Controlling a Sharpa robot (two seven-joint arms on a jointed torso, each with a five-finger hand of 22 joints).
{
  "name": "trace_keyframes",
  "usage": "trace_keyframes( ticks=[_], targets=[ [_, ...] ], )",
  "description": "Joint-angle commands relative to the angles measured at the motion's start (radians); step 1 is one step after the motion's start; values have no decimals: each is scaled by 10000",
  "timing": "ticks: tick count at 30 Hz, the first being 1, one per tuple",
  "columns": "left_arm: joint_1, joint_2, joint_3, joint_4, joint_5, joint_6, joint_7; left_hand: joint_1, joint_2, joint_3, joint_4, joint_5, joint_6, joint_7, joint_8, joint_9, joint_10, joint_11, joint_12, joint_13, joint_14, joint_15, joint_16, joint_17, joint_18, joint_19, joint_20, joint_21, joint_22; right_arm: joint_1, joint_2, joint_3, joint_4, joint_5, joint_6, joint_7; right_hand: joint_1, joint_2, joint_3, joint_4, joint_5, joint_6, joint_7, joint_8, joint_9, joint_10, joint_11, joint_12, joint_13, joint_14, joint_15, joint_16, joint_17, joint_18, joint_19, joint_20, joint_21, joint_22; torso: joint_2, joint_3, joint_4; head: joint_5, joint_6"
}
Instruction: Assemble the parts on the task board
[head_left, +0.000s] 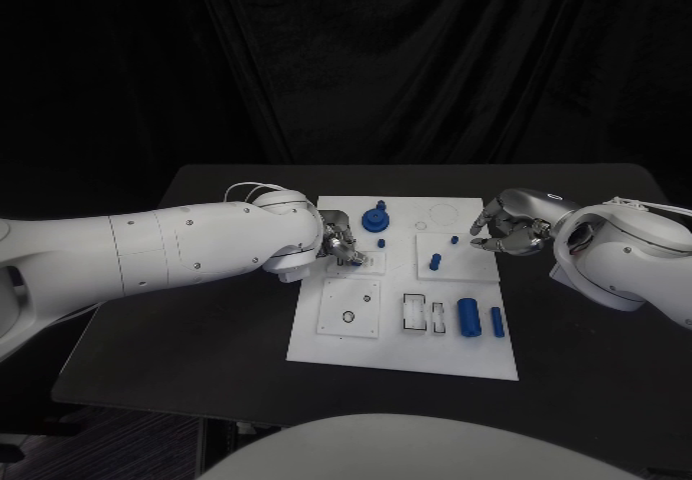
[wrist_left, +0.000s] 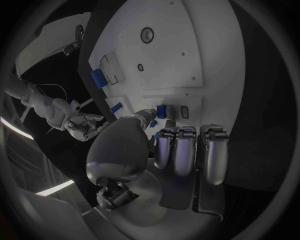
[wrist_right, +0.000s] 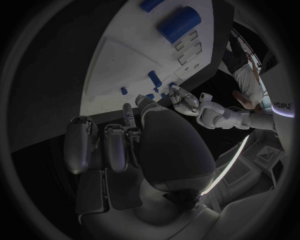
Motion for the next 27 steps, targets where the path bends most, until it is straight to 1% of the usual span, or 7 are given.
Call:
trace_keyframes(
  ticks=[1, 3, 14, 19, 23, 27],
  targets=[
    [-28, 10, -1, 3, -18, 87, 131, 46, -86, 210, -72, 269, 46, -74, -44, 52, 1070, -11, 27, 2632, 1056, -21, 26, 2633, -62, 1033, -15, -34, 2634, -25, -1, 7, -6, -13, 123, -226, 27, 37, 53, -25, 75, 22, -14, -45, -17, 492, 41, -71, 1882, 774, 44, -51, 1304, 94, 91, 55, -77, 1794, 2, 2, -3, 8, 2],
    [-29, 8, -1, 5, -18, 81, 135, 50, -106, 276, -95, 332, 62, -82, -33, 71, 1070, -19, 27, 2632, 1056, -27, 26, 2633, -62, 1033, -16, -34, 2634, -25, -1, 7, -7, -13, 133, -231, 32, 37, 60, -29, 99, 20, -13, -47, -21, 482, 41, -80, 1869, 773, 44, -54, 1302, 98, 84, 54, -97, 1788, -1, 0, -2, 5, 2],
    [-30, -81, 0, 93, -18, -163, 192, 53, -183, 517, -184, 437, 220, -147, 92, 197, 1070, -68, 27, 2632, 1056, -61, 26, 2633, -62, 1033, -43, -34, 2634, -26, -17, 7, -7, -13, 195, -269, 50, 36, 82, -42, 172, 13, -9, -53, -32, 455, 42, -103, 1835, 765, 45, -78, 1270, 107, 67, 54, -143, 1773, -3, -4, 11, -28, 2],
    [-29, -158, 0, 213, -18, -373, 253, 56, -218, 588, -215, 460, 266, -166, 131, 235, 1070, -84, 27, 2632, 1056, -75, 26, 2633, -62, 1033, -55, -34, 2634, -26, -20, 7, -12, -13, 220, -281, 55, 35, 88, -45, 190, 6, -8, -58, -36, 429, 44, -126, 1801, 759, 45, -93, 1250, 113, 57, 54, -167, 1765, -2, -1, -4, -44, 2],
    [-25, -252, 1, 352, -18, -536, 266, 64, -252, 653, -244, 501, 290, -182, 154, 265, 1070, -98, 27, 2632, 1056, -87, 26, 2633, -62, 1033, -66, -34, 2634, -26, -21, 7, -20, -13, 231, -291, 59, 34, 95, -47, 208, 0, -6, -62, -41, 407, 45, -145, 1774, 758, 46, -97, 1246, 115, 53, 54, -178, 1761, 0, -5, 0, -48, 2],
    [0, -382, 3, 496, -18, -686, 254, 91, -334, 740, -301, 500, 374, -216, 213, 319, 1070, -124, 27, 2632, 1056, -109, 26, 2633, -62, 1033, -87, -34, 2634, -26, -21, 7, -25, -13, 203, -277, 59, 34, 95, -47, 208, 0, -6, -62, -41, 407, 45, -145, 1774, 758, 46, -97, 1246, 115, 53, 54, -178, 1761, 4, -5, 0, -88, 2]
  ],
)
